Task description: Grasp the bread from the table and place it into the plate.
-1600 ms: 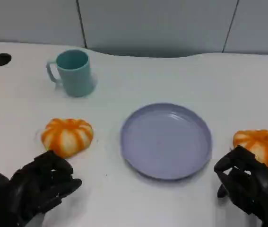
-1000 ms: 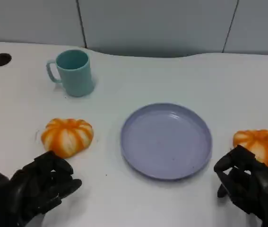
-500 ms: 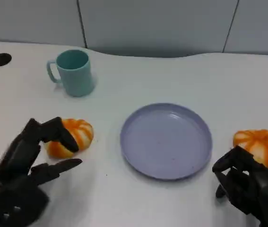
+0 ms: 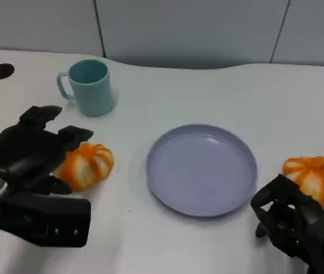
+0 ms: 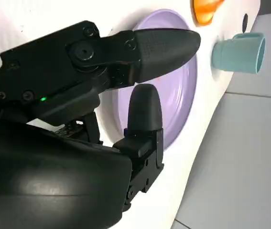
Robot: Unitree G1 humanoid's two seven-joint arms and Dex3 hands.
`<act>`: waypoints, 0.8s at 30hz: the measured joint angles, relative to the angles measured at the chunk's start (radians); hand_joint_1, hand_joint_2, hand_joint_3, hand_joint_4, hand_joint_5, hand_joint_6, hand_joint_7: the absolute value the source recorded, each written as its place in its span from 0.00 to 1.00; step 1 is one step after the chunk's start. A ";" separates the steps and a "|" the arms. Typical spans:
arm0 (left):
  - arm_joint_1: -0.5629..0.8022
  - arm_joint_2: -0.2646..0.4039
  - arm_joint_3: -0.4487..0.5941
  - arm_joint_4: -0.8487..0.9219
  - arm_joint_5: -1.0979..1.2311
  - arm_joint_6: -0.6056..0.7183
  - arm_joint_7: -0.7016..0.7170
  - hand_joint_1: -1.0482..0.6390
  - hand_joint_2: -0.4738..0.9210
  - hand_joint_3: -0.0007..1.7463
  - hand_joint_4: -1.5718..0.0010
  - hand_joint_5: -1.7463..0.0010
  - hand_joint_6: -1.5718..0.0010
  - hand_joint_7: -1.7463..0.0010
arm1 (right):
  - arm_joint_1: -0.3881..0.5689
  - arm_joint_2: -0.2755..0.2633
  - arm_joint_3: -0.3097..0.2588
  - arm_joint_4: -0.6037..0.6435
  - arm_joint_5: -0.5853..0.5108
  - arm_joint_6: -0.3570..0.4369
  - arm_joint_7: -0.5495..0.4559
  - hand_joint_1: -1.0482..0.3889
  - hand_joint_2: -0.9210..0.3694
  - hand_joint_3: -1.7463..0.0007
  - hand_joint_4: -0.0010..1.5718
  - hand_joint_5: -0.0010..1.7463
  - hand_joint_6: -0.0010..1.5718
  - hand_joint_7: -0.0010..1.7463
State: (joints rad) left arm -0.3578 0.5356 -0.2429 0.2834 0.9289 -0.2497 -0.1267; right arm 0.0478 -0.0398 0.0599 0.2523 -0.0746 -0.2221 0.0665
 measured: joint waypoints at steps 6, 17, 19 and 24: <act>-0.138 -0.018 -0.106 0.214 0.032 0.028 0.009 0.25 0.91 0.00 0.98 0.95 0.91 1.00 | 0.002 -0.001 0.000 0.000 0.004 -0.004 -0.002 0.55 0.00 0.80 0.37 1.00 0.25 1.00; -0.347 -0.155 -0.267 0.633 0.027 0.084 0.061 0.21 0.91 0.00 1.00 0.99 0.95 1.00 | 0.021 -0.002 0.000 -0.022 0.011 0.009 0.010 0.55 0.00 0.80 0.36 1.00 0.24 1.00; -0.388 -0.189 -0.287 0.715 0.021 0.088 0.065 0.22 0.90 0.00 1.00 0.99 0.95 1.00 | 0.023 -0.001 -0.001 -0.031 0.014 0.010 0.014 0.55 0.00 0.79 0.36 1.00 0.24 1.00; -0.466 -0.257 -0.318 0.893 -0.008 0.078 0.088 0.22 0.87 0.00 0.98 0.99 0.92 0.99 | 0.028 -0.002 -0.001 -0.034 0.016 0.009 0.017 0.55 0.00 0.80 0.36 1.00 0.23 1.00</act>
State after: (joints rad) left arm -0.8235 0.2784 -0.5605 1.1763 0.9205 -0.1713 -0.0389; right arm 0.0760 -0.0415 0.0588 0.2183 -0.0585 -0.2126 0.0833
